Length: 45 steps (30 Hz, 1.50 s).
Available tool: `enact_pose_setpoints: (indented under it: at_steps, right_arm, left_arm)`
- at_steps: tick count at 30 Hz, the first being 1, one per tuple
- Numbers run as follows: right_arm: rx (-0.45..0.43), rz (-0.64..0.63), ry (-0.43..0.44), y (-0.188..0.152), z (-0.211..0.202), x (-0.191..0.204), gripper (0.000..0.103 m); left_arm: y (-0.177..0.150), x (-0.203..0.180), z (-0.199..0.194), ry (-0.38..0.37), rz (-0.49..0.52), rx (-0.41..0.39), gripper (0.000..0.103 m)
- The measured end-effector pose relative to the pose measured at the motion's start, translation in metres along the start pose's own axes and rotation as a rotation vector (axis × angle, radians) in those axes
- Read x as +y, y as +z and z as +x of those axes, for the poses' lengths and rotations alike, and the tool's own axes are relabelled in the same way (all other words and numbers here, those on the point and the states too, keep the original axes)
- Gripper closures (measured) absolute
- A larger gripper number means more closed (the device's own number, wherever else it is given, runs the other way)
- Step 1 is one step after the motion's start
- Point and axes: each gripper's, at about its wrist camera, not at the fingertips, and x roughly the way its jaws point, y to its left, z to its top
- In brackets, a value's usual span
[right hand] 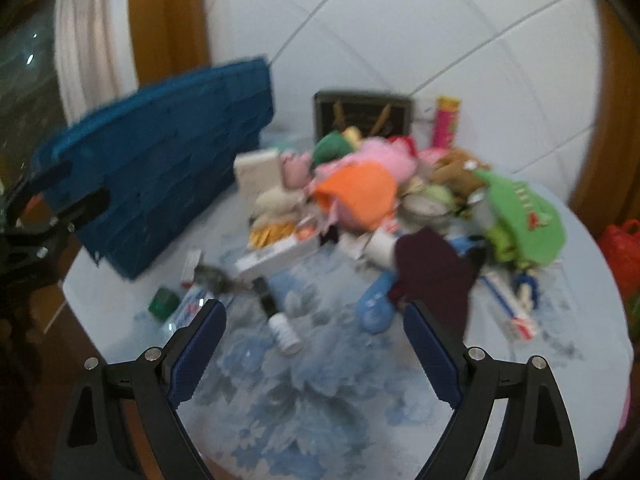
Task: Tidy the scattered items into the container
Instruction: 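Withdraw both open grippers from the crate back toward the heap, then grasp black tape roll with left gripper while right gripper grasps white pill bottle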
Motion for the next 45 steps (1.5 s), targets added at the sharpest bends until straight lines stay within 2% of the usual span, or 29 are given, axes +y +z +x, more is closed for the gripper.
enact_pose_setpoints:
  at_steps: [3,5,8,12,16,19,21,26,30,33,37,39,40,41,43,45]
  right_arm:
    - [0.063,-0.059,0.038,-0.01,0.035,0.01,0.018]
    - [0.108,-0.085,0.071,-0.016,0.06,0.014,0.026]
    - [0.17,-0.091,0.118,-0.025,0.1,0.012,0.031]
    - [0.262,-0.109,0.16,-0.037,0.148,0.004,0.032]
    - [0.303,-0.148,0.19,-0.042,0.178,0.001,0.037]
    - [0.32,-0.188,0.214,-0.045,0.19,0.003,0.049]
    - [0.298,-0.225,0.222,-0.045,0.192,0.004,0.051]
    - [0.278,-0.283,0.219,-0.044,0.192,0.003,0.076]
    - [0.269,-0.279,0.22,-0.047,0.185,-0.009,0.076]
    - [0.244,-0.257,0.22,-0.045,0.169,-0.022,0.076]
    - [0.215,-0.258,0.192,-0.047,0.148,-0.043,0.076]
    - [0.208,-0.243,0.177,-0.047,0.14,-0.055,0.076]
    - [0.205,-0.235,0.172,-0.047,0.138,-0.059,0.076]
    - [0.197,-0.229,0.164,-0.047,0.133,-0.067,0.076]
    - [0.188,-0.221,0.155,-0.045,0.129,-0.074,0.076]
    - [0.179,-0.212,0.151,-0.045,0.127,-0.079,0.076]
  left_arm:
    - [-0.008,-0.003,0.012,-0.017,0.002,0.019,0.0]
    - [-0.014,-0.007,0.022,-0.03,0.002,0.035,0.0]
    - [-0.021,-0.013,0.037,-0.049,0.002,0.058,0.0]
    - [-0.031,-0.021,0.056,-0.074,0.002,0.089,0.0]
    - [-0.042,-0.028,0.075,-0.1,0.002,0.12,0.0]
    - [-0.047,-0.034,0.084,-0.087,-0.009,0.139,0.0]
    - [-0.05,-0.036,0.088,-0.079,-0.017,0.151,0.0]
    - [-0.051,-0.04,0.098,-0.124,-0.052,0.174,0.0]
    - [-0.049,-0.055,0.112,-0.16,-0.051,0.176,0.0]
    - [-0.048,-0.068,0.127,-0.224,-0.069,0.192,0.0]
    - [-0.053,-0.084,0.153,-0.29,-0.117,0.245,0.0]
    - [-0.059,-0.09,0.165,-0.305,-0.146,0.286,0.012]
    - [-0.063,-0.094,0.173,-0.317,-0.153,0.32,0.028]
    - [-0.067,-0.098,0.18,-0.302,-0.145,0.347,0.031]
    - [-0.07,-0.101,0.184,-0.258,-0.112,0.339,0.033]
    - [-0.073,-0.099,0.19,-0.233,-0.131,0.371,0.041]
